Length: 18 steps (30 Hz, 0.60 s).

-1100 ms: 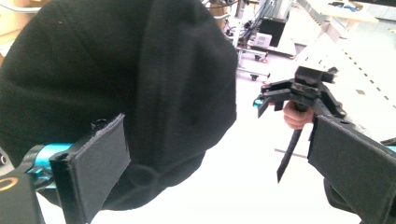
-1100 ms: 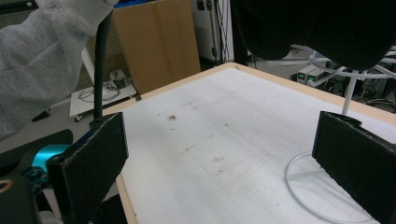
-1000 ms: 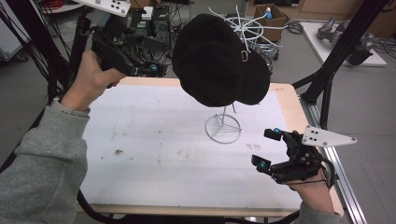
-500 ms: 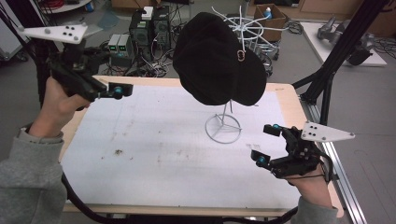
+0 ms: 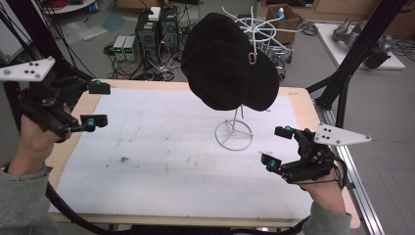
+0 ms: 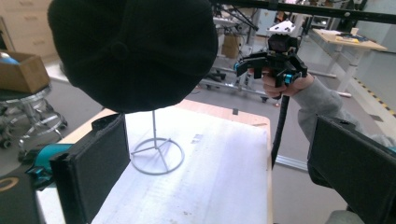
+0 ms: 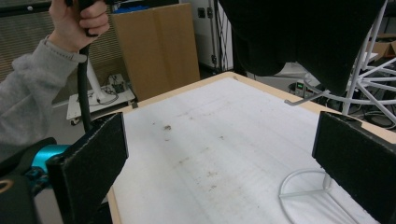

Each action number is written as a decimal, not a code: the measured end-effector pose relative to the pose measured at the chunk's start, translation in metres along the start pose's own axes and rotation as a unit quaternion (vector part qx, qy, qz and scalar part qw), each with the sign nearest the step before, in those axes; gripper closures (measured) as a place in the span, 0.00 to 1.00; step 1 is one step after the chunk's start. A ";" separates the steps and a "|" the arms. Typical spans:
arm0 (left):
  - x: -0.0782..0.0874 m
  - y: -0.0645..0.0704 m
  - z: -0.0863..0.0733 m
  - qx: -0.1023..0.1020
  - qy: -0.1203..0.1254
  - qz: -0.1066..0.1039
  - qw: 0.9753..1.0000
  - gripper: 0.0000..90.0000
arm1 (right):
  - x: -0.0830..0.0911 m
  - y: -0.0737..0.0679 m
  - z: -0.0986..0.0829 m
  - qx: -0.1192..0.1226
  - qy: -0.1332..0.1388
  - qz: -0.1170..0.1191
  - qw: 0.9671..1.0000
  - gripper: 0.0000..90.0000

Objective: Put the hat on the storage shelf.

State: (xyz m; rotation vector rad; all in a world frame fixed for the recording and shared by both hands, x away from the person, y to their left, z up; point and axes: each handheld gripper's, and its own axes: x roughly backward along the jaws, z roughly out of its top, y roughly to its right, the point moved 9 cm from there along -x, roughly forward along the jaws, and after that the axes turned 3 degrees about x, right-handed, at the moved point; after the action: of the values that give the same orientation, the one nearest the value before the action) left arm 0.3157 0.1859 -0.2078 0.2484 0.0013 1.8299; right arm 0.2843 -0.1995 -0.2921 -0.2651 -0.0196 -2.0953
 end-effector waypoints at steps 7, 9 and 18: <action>0.011 0.002 -0.028 -0.003 -0.003 0.037 0.999 0.06 | 0.000 0.004 0.003 0.006 0.001 -0.014 1.000 0.03; 0.013 0.002 -0.036 -0.008 -0.007 0.049 0.999 0.06 | 0.002 0.005 0.006 0.006 0.006 -0.021 1.000 0.03; 0.028 -0.006 -0.069 0.013 0.002 0.080 0.997 0.06 | 0.000 0.011 0.011 0.004 0.018 -0.031 0.999 0.03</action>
State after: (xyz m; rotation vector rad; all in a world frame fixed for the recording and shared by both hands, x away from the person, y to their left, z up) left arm 0.3023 0.2229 -0.2715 0.2691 0.0076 1.9908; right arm 0.2953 -0.2039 -0.2820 -0.2246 -0.0164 -2.1616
